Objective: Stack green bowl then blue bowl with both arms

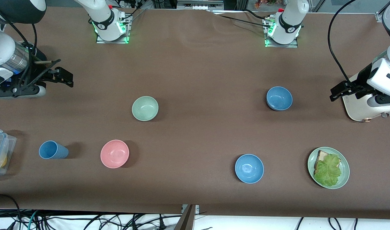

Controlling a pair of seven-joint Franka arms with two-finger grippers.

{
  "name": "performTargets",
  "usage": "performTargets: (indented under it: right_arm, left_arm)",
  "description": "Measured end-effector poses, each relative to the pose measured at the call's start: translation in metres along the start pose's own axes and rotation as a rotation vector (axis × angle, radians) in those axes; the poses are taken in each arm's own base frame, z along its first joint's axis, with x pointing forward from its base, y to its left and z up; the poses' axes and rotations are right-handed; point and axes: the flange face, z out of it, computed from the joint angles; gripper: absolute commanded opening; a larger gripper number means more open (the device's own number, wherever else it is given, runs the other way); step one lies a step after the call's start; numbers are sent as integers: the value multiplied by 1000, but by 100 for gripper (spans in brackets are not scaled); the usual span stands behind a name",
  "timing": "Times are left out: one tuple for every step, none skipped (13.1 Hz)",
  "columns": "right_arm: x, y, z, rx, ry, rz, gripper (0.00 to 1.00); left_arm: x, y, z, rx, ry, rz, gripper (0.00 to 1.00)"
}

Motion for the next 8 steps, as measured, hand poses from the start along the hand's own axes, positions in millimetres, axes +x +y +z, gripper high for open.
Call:
performTargets:
  right_arm:
    - [0, 0, 0, 0, 0, -1, 100]
    - [0, -1, 0, 0, 0, -2, 100]
    - [0, -4, 0, 0, 0, -7, 100]
    - [0, -8, 0, 0, 0, -15, 100]
    - [0, -11, 0, 0, 0, -21, 100]
    - [0, -12, 0, 1, 0, -22, 100]
    - [0, -12, 0, 1, 1, -23, 100]
    - [0, -12, 0, 1, 1, -26, 100]
  left_arm:
    - [0, 0, 0, 0, 0, 0, 100]
    - [0, 0, 0, 0, 0, 0, 100]
    - [0, 0, 0, 0, 0, 0, 100]
    - [0, -1, 0, 0, 0, -1, 100]
    - [0, -1, 0, 0, 0, -2, 100]
    - [0, -1, 0, 0, 0, -2, 100]
    - [0, -1, 0, 0, 0, -2, 100]
    - [0, -1, 0, 0, 0, -2, 100]
